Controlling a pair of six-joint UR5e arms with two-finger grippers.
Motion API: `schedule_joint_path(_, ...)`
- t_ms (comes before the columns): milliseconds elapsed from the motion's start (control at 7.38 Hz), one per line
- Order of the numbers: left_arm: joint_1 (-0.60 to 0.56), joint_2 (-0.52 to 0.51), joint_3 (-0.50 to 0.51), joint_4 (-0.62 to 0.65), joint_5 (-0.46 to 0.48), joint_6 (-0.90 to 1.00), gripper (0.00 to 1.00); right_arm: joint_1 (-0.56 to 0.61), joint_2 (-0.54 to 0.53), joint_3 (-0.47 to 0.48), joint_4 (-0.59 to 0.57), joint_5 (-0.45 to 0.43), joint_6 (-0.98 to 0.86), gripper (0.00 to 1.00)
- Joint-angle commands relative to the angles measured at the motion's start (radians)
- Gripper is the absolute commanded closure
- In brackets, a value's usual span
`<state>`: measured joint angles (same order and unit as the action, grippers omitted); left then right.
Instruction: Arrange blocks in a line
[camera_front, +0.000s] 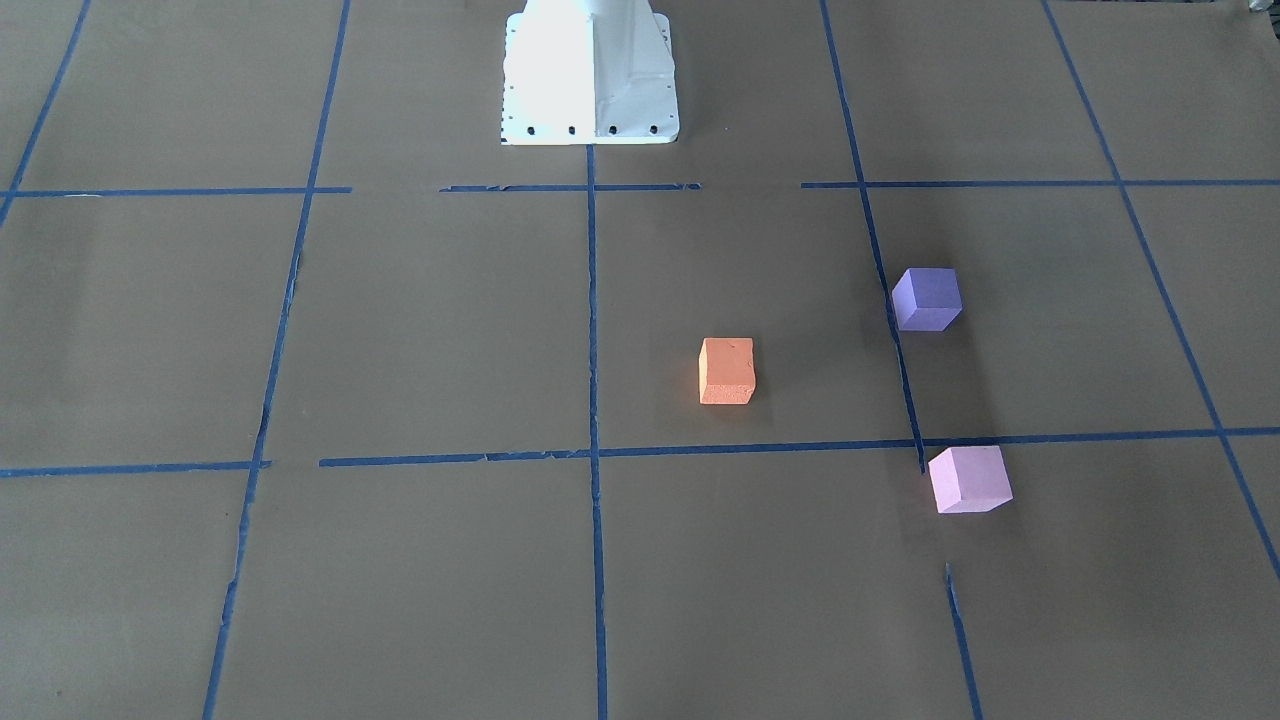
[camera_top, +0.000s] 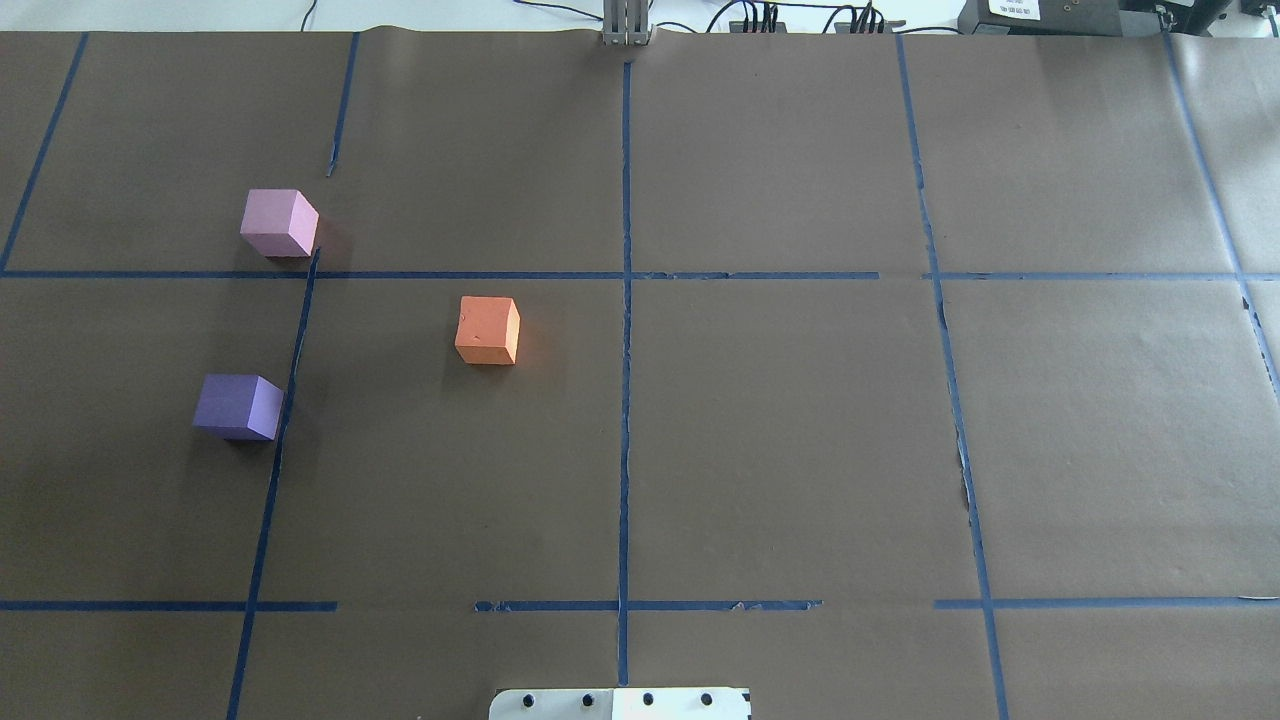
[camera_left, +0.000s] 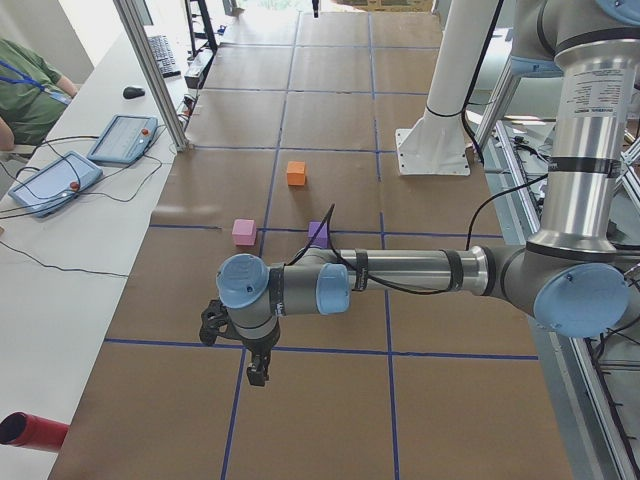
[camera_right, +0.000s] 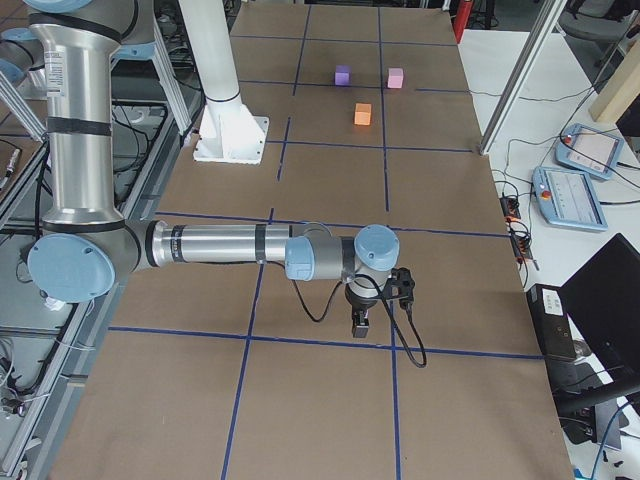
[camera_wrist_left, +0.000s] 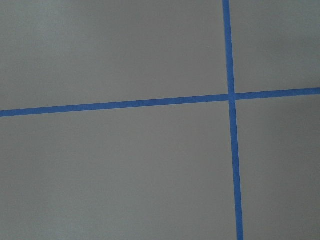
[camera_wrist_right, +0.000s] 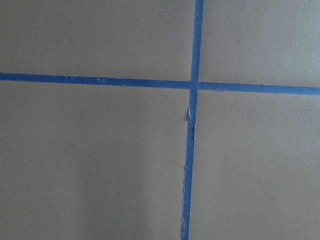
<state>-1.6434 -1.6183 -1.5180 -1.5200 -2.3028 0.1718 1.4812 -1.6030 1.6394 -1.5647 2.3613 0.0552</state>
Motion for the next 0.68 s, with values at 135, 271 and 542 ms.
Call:
schedule_joint_path(135,0.001,-0.014,-0.049,-0.006,0.009,-0.006,0.00,0.001,0.000,-0.001,0.000,0.001,0.000,0.00)
schedule_joint_path(271,0.005,-0.028,-0.107,-0.002,0.032,-0.009,0.00,0.001,0.000,0.000,0.000,0.001,0.000,0.00)
schedule_joint_path(542,0.077,-0.076,-0.171,0.003,0.033,-0.084,0.00,0.001,0.000,0.000,0.000,0.001,0.000,0.00)
